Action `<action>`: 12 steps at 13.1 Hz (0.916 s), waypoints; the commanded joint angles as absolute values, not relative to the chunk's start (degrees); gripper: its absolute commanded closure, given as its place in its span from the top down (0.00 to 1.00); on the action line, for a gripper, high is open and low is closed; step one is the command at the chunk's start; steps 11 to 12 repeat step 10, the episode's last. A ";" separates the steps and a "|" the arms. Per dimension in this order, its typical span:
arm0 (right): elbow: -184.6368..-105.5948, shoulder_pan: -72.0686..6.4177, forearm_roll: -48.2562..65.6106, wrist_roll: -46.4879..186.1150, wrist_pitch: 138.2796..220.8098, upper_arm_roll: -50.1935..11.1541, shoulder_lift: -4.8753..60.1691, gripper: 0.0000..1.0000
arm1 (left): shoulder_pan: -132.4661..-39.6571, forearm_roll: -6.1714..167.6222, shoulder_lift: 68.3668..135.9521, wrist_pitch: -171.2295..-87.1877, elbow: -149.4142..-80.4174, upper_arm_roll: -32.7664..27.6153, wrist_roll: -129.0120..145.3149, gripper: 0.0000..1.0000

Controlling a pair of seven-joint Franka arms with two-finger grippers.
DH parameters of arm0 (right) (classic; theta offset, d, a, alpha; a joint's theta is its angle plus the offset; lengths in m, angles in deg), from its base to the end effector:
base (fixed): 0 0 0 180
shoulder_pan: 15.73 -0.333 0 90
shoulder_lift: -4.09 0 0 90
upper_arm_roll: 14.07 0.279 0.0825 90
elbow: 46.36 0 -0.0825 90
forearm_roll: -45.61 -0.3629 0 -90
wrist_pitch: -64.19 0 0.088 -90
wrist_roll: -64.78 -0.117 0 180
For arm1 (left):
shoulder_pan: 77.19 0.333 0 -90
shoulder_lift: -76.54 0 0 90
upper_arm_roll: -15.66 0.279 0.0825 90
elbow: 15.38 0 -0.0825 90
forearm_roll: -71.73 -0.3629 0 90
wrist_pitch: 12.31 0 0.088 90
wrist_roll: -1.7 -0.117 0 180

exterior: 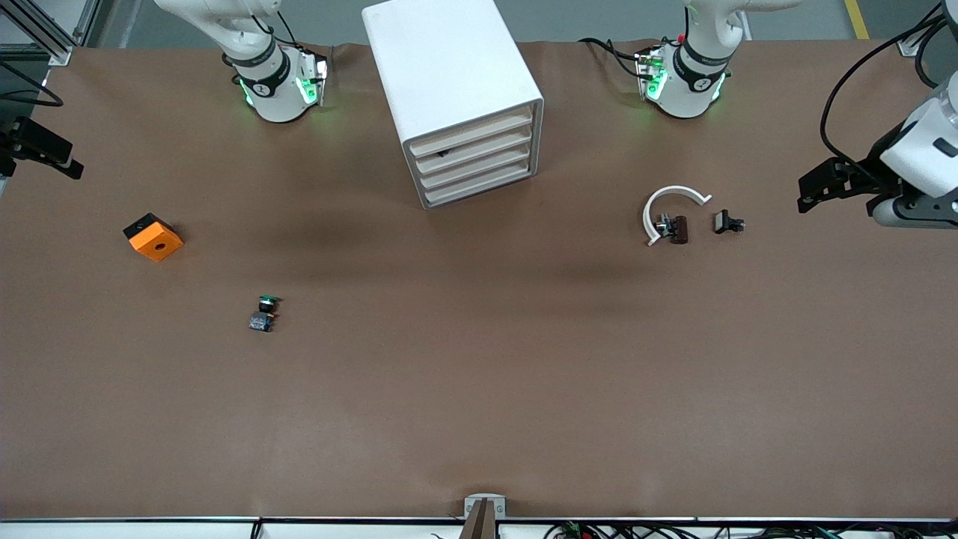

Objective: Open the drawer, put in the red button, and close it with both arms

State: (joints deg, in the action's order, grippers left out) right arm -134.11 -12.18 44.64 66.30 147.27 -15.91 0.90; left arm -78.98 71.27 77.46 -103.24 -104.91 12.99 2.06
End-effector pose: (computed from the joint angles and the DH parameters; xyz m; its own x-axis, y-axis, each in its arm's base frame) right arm 0.5032 -0.0458 0.6135 0.9975 -0.0653 -0.0253 -0.0658 -0.9976 -0.0193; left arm 0.5379 -0.0408 0.5740 0.9974 -0.0716 0.0084 -0.0716 -0.9974 -0.0072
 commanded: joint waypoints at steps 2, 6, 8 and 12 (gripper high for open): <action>-135.30 -11.68 44.56 66.89 147.77 -15.48 -0.39 1.00 | -78.86 70.76 77.59 -102.57 -103.45 12.59 2.84 1.00; -135.30 -11.68 44.64 66.89 147.68 -15.48 -0.30 1.00 | -79.29 70.77 78.38 -102.48 -103.53 12.50 2.84 1.00; -135.39 -11.68 44.56 66.89 147.68 -15.48 -0.30 1.00 | -79.38 70.85 78.38 -102.40 -103.53 12.50 2.84 1.00; -135.39 -11.68 44.56 66.89 147.60 -15.48 -0.30 1.00 | -79.47 70.85 78.38 -102.40 -103.53 12.50 2.84 1.00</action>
